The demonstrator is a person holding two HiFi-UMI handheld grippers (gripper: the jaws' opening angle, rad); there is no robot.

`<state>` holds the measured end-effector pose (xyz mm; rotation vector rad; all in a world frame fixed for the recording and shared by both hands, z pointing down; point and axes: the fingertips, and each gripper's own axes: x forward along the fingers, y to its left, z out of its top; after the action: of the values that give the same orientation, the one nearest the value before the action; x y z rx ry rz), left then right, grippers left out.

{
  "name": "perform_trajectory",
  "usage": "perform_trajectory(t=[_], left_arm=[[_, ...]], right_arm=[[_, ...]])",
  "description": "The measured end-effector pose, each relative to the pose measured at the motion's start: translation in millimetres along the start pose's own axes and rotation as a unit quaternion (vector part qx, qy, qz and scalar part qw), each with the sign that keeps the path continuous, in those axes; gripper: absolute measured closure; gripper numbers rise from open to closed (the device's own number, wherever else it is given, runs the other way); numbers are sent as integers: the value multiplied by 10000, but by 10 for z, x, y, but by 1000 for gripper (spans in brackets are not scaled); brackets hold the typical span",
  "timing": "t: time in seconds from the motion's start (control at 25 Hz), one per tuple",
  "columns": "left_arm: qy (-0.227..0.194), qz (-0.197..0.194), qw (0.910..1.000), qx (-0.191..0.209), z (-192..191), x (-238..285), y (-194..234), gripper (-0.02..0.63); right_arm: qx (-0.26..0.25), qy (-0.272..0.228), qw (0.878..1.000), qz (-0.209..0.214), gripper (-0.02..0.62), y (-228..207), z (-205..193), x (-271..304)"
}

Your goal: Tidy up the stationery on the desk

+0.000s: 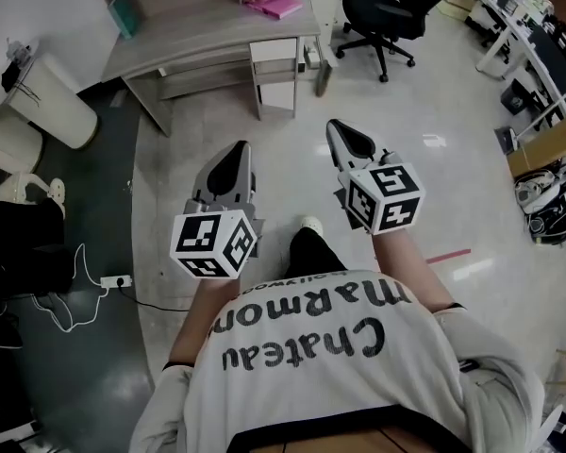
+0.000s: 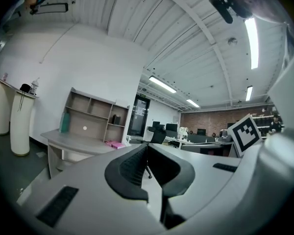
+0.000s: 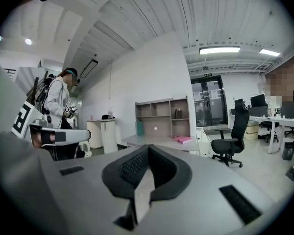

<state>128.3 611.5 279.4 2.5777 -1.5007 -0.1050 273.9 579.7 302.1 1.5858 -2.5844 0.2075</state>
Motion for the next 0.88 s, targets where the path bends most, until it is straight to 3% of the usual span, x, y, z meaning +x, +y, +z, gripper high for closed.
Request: perform_trajectory(t=[0.28, 0.88], left_arm=[[-9, -85, 10000, 6, 38, 642, 301, 591], [-515, 212, 9984, 52, 683, 2373, 938, 591]], right_arm=[[-51, 46, 9998, 207, 583, -378, 65, 750], [-61, -268, 9976, 634, 583, -1456, 885, 2343]])
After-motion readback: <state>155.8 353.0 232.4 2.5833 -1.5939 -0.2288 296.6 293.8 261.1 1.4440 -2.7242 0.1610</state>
